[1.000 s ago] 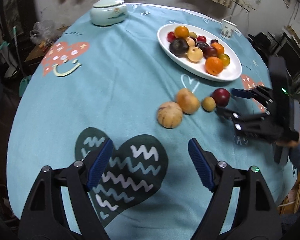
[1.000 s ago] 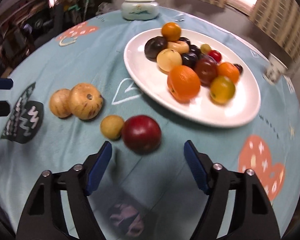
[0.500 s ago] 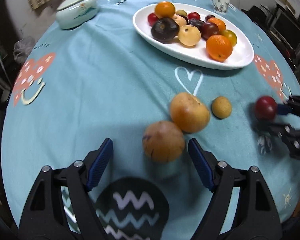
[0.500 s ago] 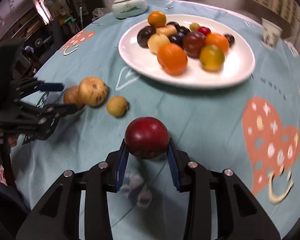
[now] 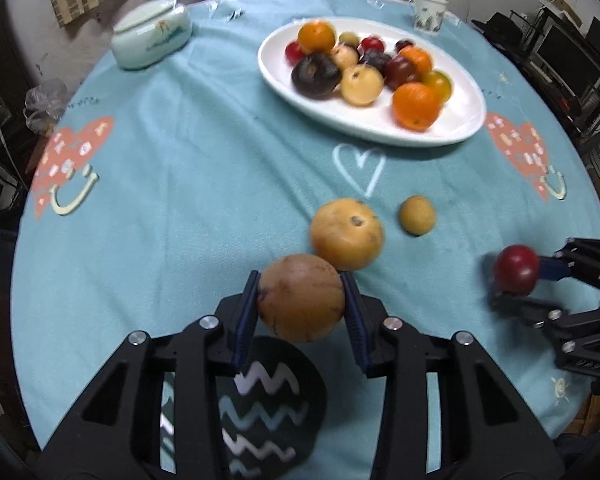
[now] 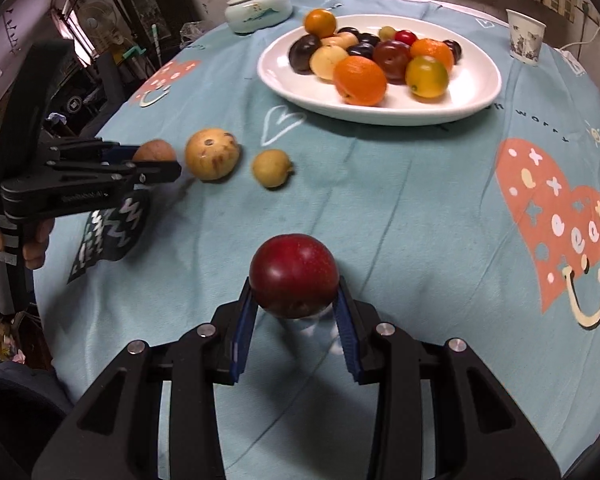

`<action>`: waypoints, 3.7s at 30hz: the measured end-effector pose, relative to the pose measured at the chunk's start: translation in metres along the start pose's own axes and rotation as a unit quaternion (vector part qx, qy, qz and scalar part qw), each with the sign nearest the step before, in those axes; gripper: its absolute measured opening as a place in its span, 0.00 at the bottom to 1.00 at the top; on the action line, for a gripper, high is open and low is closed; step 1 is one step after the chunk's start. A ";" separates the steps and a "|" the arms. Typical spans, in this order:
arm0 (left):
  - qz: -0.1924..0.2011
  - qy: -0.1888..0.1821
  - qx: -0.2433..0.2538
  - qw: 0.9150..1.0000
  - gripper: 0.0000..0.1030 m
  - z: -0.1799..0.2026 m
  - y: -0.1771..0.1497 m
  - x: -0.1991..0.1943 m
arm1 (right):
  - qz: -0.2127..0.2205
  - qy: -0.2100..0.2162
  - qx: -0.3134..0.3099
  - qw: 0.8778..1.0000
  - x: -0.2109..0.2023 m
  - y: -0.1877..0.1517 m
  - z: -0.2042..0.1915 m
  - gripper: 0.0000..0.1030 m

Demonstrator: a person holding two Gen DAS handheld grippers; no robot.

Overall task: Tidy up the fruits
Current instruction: 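Grasp a red apple with the right gripper while the left gripper grasps a brown pear, then carry the apple and pear over the plate and release both, then move both grippers back to the last fruits on the cloth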

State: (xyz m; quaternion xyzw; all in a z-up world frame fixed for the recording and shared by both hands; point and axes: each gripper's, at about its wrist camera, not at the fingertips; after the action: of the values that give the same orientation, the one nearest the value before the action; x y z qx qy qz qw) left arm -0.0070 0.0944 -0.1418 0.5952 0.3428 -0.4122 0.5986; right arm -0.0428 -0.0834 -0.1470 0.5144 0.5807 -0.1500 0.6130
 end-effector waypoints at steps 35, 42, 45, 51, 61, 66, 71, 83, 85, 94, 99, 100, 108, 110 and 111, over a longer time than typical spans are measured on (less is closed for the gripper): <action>0.084 -0.038 0.023 0.995 0.39 0.062 0.143 -0.025 | 0.128 -0.033 0.014 0.991 -0.053 0.112 0.057 0.37; 0.074 -0.040 0.014 0.996 0.39 0.064 0.151 -0.013 | 0.122 -0.031 0.018 0.992 -0.040 0.119 0.069 0.37; 0.069 -0.040 0.011 0.997 0.39 0.064 0.151 -0.007 | 0.119 -0.030 0.019 0.992 -0.036 0.127 0.073 0.37; 0.066 -0.041 0.005 0.997 0.39 0.063 0.155 -0.002 | 0.125 -0.035 0.018 0.991 -0.033 0.140 0.079 0.37; 0.055 -0.030 -0.019 0.998 0.40 0.058 0.162 0.011 | 0.123 -0.064 0.045 0.989 -0.025 0.158 0.092 0.37; 0.055 -0.027 -0.028 0.998 0.40 0.047 0.165 0.015 | 0.119 -0.066 0.039 0.990 -0.022 0.158 0.096 0.37; 0.046 -0.026 -0.022 0.998 0.40 0.054 0.173 0.029 | 0.105 -0.070 0.056 0.990 -0.005 0.166 0.104 0.37; 0.058 0.018 0.012 0.998 0.42 0.066 0.192 0.061 | 0.083 -0.073 0.086 0.990 0.021 0.201 0.134 0.37; 0.059 0.017 0.014 0.998 0.41 0.067 0.194 0.064 | 0.068 -0.066 0.088 0.992 0.028 0.206 0.134 0.39; 0.085 0.035 0.009 0.996 0.65 0.064 0.196 0.062 | 0.055 -0.075 0.088 0.992 0.037 0.216 0.133 0.40; 0.090 0.033 0.010 0.995 0.65 0.063 0.196 0.055 | 0.065 -0.076 0.086 0.991 0.028 0.214 0.133 0.40; 0.090 0.033 0.010 0.995 0.65 0.063 0.196 0.054 | 0.066 -0.076 0.087 0.991 0.026 0.213 0.133 0.40; 0.089 0.028 0.017 0.996 0.65 0.071 0.184 0.036 | 0.078 -0.072 0.095 0.990 0.002 0.196 0.122 0.40; 0.088 0.022 0.019 0.996 0.67 0.074 0.177 0.028 | 0.086 -0.067 0.101 0.989 -0.007 0.187 0.117 0.40; 0.090 0.021 0.022 0.995 0.68 0.076 0.172 0.023 | 0.090 -0.065 0.104 0.988 -0.013 0.181 0.114 0.40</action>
State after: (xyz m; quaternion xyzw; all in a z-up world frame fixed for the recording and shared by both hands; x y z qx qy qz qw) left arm 0.1523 0.0086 -0.0845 0.6452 0.2917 -0.3512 0.6126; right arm 0.1580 -0.1031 -0.0766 0.6146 0.4720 -0.1864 0.6039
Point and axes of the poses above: each gripper's, at about its wrist camera, not at the fingertips, and x roughly the way its jaws point, z to its right, y to its top, and after that the axes turned 5 degrees about -x, right-handed
